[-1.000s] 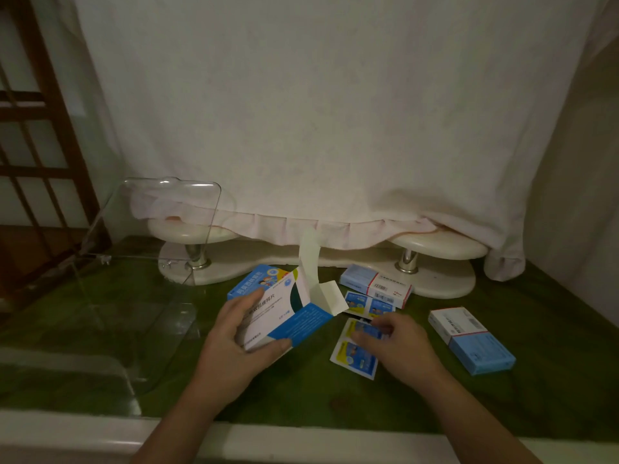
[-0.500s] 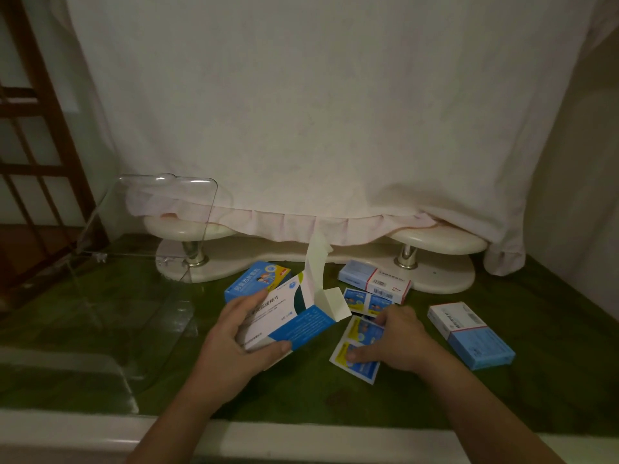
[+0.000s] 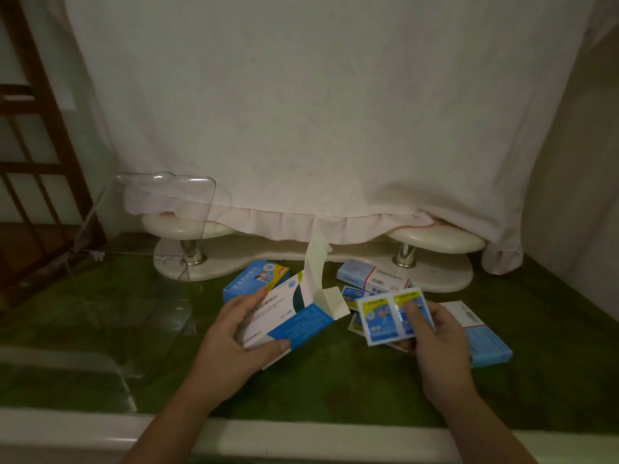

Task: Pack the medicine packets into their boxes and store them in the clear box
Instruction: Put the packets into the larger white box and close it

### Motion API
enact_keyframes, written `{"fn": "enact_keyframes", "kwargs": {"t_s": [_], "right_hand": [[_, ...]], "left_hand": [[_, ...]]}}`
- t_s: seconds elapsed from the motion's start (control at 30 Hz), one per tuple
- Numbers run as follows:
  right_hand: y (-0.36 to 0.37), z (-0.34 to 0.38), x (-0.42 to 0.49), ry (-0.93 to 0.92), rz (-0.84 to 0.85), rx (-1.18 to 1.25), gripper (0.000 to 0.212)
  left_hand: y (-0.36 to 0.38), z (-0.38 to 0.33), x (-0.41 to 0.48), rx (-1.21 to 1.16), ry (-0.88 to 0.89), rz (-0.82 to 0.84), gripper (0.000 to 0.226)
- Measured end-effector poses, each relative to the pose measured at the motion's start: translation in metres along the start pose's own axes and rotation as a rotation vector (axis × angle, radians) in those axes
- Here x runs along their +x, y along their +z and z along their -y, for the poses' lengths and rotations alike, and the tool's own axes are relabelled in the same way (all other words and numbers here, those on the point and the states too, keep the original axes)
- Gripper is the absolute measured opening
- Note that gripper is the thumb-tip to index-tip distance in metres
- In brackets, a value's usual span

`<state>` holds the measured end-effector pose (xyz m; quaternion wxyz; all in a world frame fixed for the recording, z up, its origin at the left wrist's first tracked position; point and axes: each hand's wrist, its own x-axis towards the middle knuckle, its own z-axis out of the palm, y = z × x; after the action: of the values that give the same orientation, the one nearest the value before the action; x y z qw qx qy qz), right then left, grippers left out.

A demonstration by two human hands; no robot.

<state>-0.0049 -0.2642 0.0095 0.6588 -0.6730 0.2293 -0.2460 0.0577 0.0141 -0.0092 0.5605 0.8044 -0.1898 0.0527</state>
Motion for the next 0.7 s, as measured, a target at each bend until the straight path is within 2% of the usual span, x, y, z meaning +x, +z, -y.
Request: {"fn": "enact_keyframes", "kwargs": {"t_s": [0.1, 0.2, 0.47, 0.7], "right_hand": [[-0.004, 0.002, -0.001, 0.016, -0.111, 0.155, 0.013], [0.000, 0.010, 0.000, 0.055, -0.113, 0.236, 0.009], [0.025, 0.046, -0.013, -0.129, 0.054, 0.016, 0.008], [0.041, 0.060, -0.025, -0.135, 0.196, -0.125, 0.008]], "left_hand": [[0.000, 0.002, 0.001, 0.005, -0.006, 0.005, 0.091], [0.000, 0.002, 0.000, 0.009, -0.003, 0.000, 0.090], [0.000, 0.005, 0.000, 0.044, -0.018, 0.004, 0.088], [0.001, 0.005, 0.000, 0.008, 0.003, -0.001, 0.088]]}}
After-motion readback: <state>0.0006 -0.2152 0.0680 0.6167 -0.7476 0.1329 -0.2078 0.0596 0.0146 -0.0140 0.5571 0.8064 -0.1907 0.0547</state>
